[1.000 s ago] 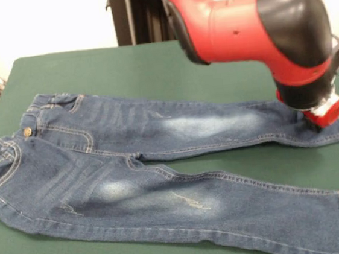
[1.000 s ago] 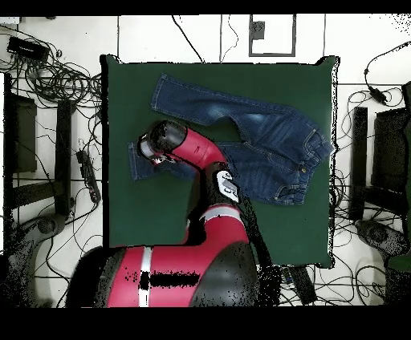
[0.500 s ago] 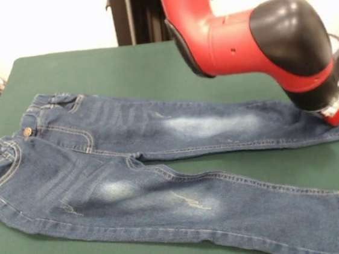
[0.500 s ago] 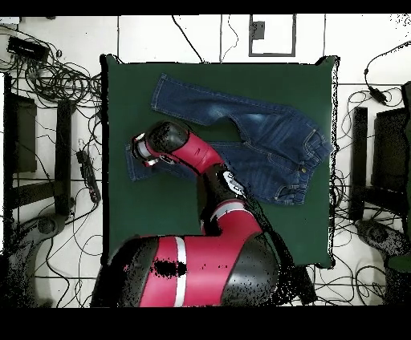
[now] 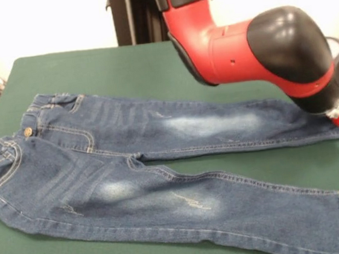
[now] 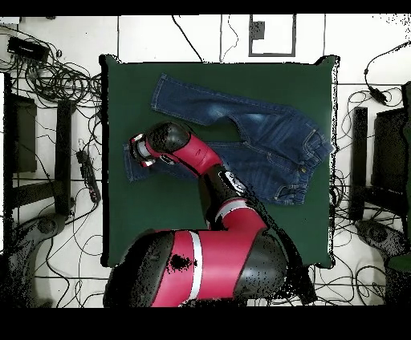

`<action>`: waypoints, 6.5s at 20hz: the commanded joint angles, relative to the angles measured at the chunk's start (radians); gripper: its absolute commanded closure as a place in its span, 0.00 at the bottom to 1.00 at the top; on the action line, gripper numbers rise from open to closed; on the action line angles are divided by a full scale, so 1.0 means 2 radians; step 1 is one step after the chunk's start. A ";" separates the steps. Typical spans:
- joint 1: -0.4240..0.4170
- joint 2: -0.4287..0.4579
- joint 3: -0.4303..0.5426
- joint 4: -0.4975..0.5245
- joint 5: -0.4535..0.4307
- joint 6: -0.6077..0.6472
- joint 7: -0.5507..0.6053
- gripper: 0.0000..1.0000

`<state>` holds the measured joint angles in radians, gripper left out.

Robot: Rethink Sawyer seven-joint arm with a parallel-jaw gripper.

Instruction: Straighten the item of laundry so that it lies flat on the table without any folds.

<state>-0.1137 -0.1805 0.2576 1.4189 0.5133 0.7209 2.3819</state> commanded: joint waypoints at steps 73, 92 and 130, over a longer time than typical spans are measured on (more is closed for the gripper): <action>0.086 0.019 -0.262 -0.232 -0.094 0.076 0.146 1.00; 0.119 0.100 -0.282 -0.359 -0.032 0.071 0.274 1.00; 0.148 0.133 -0.310 -0.340 -0.030 0.096 0.305 1.00</action>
<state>0.1472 0.0968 -0.3764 0.5734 0.4696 0.8544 2.7701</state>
